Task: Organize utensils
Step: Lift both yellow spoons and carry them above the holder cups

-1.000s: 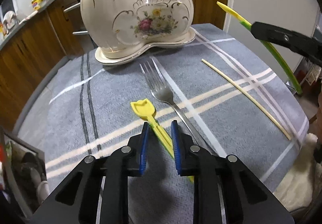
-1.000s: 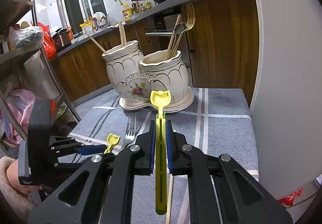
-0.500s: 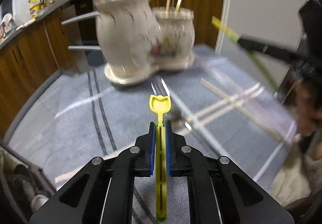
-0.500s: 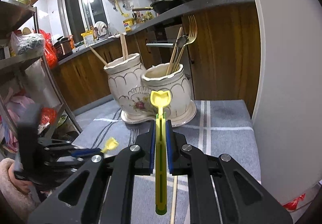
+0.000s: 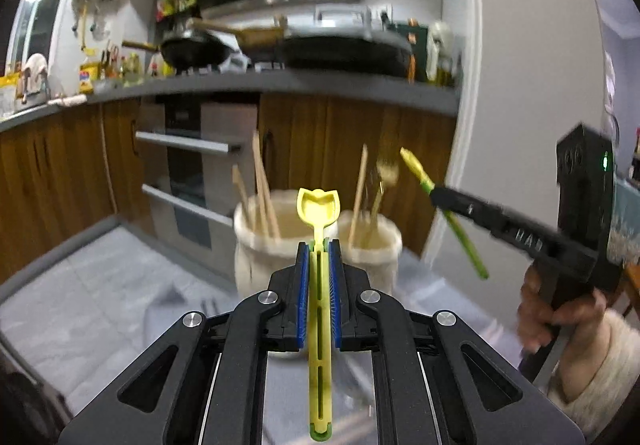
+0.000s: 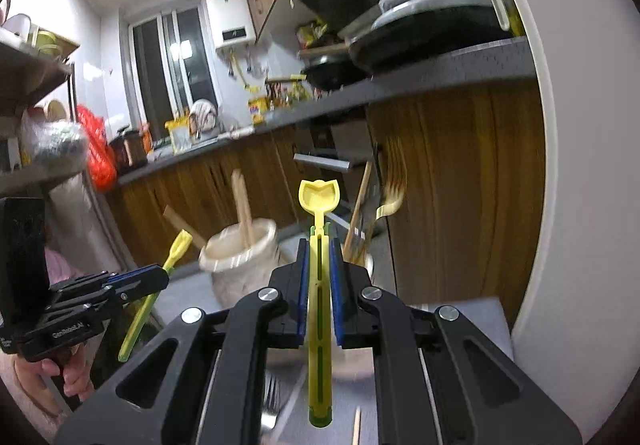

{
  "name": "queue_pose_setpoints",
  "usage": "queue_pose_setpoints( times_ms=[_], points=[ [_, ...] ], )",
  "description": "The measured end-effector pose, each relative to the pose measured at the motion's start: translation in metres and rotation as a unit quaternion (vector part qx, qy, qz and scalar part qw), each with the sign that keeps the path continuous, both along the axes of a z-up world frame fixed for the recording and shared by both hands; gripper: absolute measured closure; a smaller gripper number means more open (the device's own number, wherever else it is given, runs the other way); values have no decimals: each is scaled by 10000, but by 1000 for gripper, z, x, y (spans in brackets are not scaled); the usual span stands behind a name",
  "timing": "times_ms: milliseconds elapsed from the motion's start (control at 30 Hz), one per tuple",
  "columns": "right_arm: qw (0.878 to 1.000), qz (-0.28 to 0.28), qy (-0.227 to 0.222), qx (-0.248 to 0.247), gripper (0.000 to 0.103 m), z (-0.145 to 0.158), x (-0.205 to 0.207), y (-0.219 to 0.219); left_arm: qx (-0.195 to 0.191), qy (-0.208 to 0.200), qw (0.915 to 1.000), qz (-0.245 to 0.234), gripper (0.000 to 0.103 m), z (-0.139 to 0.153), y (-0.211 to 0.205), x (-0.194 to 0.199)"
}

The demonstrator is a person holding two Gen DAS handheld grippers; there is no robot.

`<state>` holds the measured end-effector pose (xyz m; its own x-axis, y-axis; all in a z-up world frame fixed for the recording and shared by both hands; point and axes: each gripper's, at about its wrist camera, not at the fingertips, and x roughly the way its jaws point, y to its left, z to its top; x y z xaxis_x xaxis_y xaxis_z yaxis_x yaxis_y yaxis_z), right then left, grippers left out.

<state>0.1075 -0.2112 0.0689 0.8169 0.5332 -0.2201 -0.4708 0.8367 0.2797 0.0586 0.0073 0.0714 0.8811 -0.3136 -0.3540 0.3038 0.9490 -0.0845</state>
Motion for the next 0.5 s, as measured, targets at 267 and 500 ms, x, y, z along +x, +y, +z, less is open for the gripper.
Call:
queue_pose_setpoints(
  times_ms=[267, 500],
  points=[
    [9985, 27, -217, 494, 94, 4, 45, 13, -335, -626, 9972, 233, 93, 39, -16, 61],
    [9988, -165, -308, 338, 93, -11, 59, 29, -51, -943, 9938, 592, 93, 29, -30, 90]
  ],
)
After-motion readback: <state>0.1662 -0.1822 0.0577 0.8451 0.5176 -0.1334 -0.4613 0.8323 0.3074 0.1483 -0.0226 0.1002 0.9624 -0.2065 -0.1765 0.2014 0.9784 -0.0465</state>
